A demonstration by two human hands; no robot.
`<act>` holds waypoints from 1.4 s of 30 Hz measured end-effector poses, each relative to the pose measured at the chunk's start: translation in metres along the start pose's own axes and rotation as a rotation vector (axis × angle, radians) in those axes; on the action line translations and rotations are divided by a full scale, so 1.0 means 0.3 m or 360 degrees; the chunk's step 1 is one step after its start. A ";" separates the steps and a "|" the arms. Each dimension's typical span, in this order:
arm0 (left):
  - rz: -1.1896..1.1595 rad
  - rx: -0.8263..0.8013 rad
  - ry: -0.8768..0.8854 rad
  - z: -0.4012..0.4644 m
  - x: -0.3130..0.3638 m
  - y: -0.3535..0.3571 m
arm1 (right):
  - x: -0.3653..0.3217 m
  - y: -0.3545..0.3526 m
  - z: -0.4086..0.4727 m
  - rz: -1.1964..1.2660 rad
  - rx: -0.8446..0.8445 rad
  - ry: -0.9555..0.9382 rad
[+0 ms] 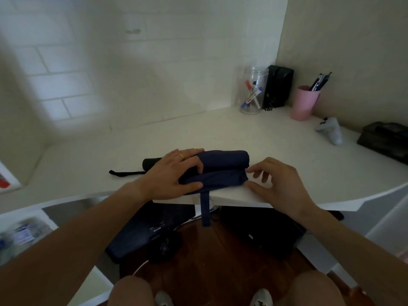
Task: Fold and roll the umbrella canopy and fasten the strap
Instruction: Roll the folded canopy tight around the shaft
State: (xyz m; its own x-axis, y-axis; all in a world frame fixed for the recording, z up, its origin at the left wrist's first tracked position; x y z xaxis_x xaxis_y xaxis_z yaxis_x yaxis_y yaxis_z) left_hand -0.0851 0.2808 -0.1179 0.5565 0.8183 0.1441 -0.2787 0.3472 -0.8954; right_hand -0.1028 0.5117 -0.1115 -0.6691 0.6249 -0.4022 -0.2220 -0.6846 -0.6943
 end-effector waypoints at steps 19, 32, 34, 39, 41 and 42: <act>0.0083 -0.0104 0.0017 -0.009 -0.010 0.020 | -0.066 0.023 -0.038 -0.0215 -0.0164 -0.0524; 0.0093 -0.0111 0.0057 -0.007 -0.025 0.029 | -0.087 0.009 0.243 0.0037 -0.0265 -0.0191; 0.0121 -0.0116 0.0076 -0.010 -0.019 0.030 | -0.043 0.127 0.300 -0.0158 -0.0743 -0.0050; -0.0007 -0.0153 0.0004 -0.010 -0.014 0.014 | 0.002 0.222 0.312 -0.0103 -0.1138 -0.0040; -0.0271 -0.0119 -0.0172 0.008 -0.030 -0.021 | -0.004 0.208 0.305 -0.0068 -0.0994 -0.0118; -0.0297 -0.0105 -0.0268 0.018 -0.051 -0.038 | -0.007 0.202 0.297 -0.0055 -0.0911 -0.0174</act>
State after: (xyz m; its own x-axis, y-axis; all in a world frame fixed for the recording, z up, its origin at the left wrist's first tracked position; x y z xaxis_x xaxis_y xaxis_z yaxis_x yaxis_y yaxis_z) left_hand -0.0945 0.2667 -0.1076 0.4537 0.8096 0.3724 -0.1289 0.4732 -0.8715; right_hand -0.1782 0.4355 -0.0994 -0.7442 0.5804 -0.3307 0.1534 -0.3334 -0.9302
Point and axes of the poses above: each hand's wrist, its own z-axis towards the middle knuckle, its own y-axis out of the palm, x = y × z, the point moved 9 cm from there along z, towards the middle knuckle, and after that the axes turned 4 degrees about x, right-handed, at the moved point
